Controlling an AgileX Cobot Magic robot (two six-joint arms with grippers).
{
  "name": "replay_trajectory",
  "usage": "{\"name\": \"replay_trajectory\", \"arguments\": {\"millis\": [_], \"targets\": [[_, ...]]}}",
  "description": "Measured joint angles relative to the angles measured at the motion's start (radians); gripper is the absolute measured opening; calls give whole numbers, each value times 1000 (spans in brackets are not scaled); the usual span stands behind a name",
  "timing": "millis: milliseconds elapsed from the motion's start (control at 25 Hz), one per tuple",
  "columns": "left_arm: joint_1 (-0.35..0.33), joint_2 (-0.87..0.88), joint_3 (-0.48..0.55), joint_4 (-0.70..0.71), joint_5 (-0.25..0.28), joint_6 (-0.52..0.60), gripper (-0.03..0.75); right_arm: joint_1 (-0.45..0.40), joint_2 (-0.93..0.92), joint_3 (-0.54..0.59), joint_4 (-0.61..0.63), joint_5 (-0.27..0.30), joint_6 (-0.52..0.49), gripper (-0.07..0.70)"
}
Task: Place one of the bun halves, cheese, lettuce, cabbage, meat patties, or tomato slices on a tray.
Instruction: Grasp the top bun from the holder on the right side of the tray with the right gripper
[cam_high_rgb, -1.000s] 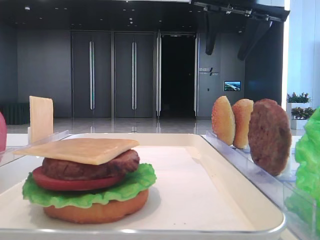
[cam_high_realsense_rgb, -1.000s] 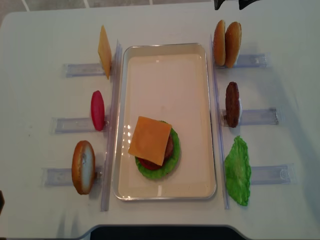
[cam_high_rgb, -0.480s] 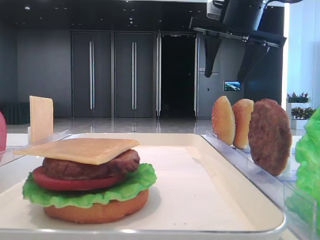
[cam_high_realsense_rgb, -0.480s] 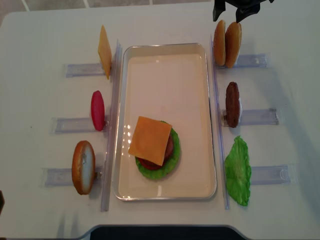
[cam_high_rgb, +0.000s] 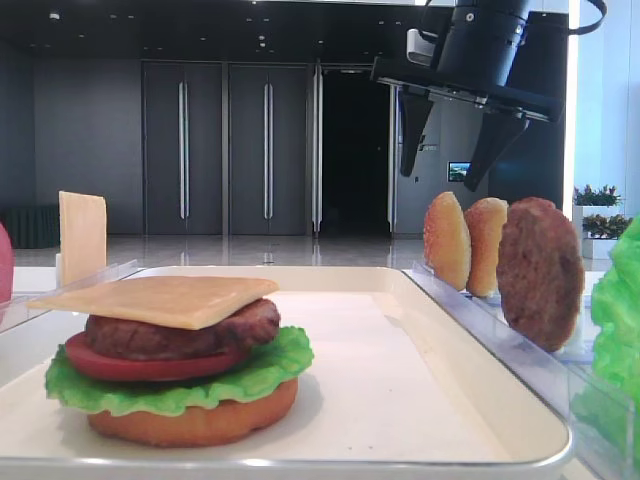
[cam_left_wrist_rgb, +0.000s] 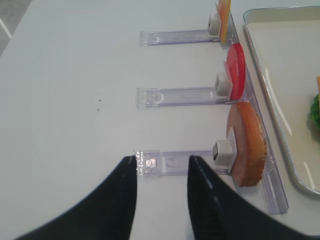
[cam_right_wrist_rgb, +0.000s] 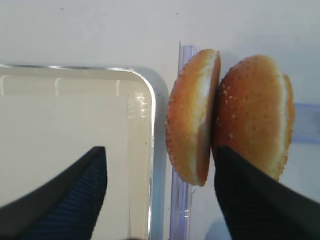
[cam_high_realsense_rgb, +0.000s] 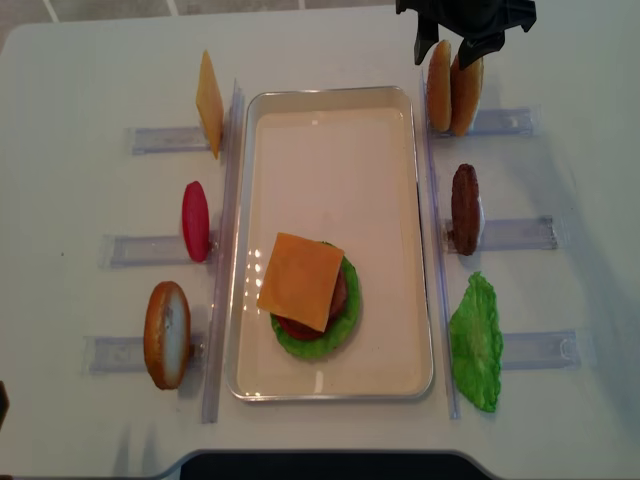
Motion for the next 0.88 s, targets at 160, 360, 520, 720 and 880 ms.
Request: {"name": "replay_trajectory", "arguments": {"millis": [160,360,520,720,880], "targets": [[0,0,0,0,0,0,265,0,17,0,5,0,-9,471],[0,0,0,0,0,0,265,0,36,0,6,-1,-29,471],[0,0,0,0,0,0,265,0,49,0,6,-7,-33,471],[0,0,0,0,0,0,265,0,60,0,6,-23,-47,471],[0,0,0,0,0,0,265,0,76,0,7,-41,-52,471]]}}
